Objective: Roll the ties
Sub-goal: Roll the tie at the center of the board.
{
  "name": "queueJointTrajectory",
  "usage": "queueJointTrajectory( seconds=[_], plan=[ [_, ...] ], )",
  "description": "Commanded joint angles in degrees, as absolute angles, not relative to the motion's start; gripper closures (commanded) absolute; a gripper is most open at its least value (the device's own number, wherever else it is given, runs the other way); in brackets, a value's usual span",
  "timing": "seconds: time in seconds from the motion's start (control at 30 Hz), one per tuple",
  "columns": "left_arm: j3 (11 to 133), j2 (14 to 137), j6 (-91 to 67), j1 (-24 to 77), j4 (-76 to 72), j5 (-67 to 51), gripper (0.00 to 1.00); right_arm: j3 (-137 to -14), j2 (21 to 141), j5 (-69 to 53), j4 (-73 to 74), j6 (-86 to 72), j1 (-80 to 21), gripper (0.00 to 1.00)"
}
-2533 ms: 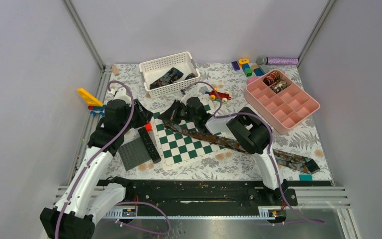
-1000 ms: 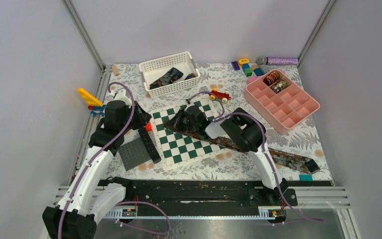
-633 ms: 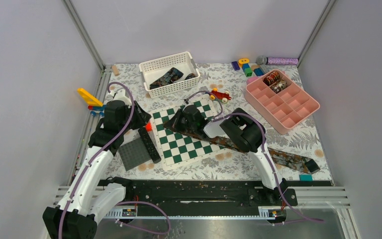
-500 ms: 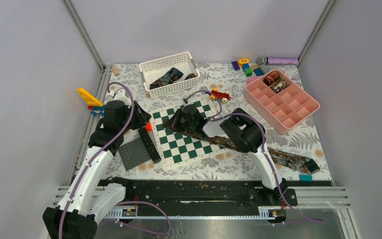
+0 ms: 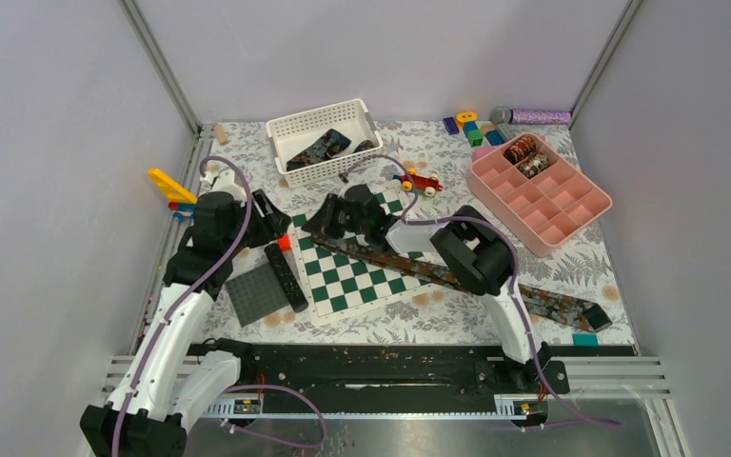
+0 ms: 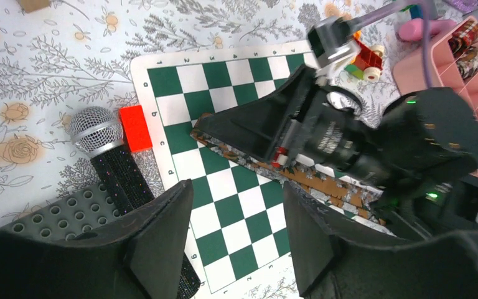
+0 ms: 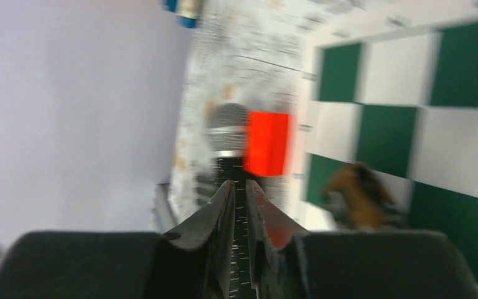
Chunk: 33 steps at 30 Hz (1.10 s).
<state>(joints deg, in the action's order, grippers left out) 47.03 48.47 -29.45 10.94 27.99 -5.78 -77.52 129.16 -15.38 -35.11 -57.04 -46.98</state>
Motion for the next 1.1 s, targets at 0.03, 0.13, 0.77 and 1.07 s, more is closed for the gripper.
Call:
queueJointTrajectory(
  seconds=[0.03,0.13,0.77,1.07],
  plan=[
    [53.6,46.2,-29.4,10.4,28.2,-3.8,0.38,-82.0,113.5,-20.6,-38.2,-54.4,-46.2,0.78],
    [54.7,46.3,-29.9,10.4,27.6,-2.7,0.32,-78.5,106.0,-20.3,-34.9,-54.0,-43.9,0.74],
    [38.2,63.5,-41.8,10.4,-8.1,-11.7,0.22,-64.0,97.6,-13.9,0.9,-37.1,-41.2,0.96],
    [33.9,75.5,-45.6,10.6,-20.8,-9.0,0.22,-69.9,105.1,-16.6,1.8,-38.5,-41.2,1.0]
  ],
)
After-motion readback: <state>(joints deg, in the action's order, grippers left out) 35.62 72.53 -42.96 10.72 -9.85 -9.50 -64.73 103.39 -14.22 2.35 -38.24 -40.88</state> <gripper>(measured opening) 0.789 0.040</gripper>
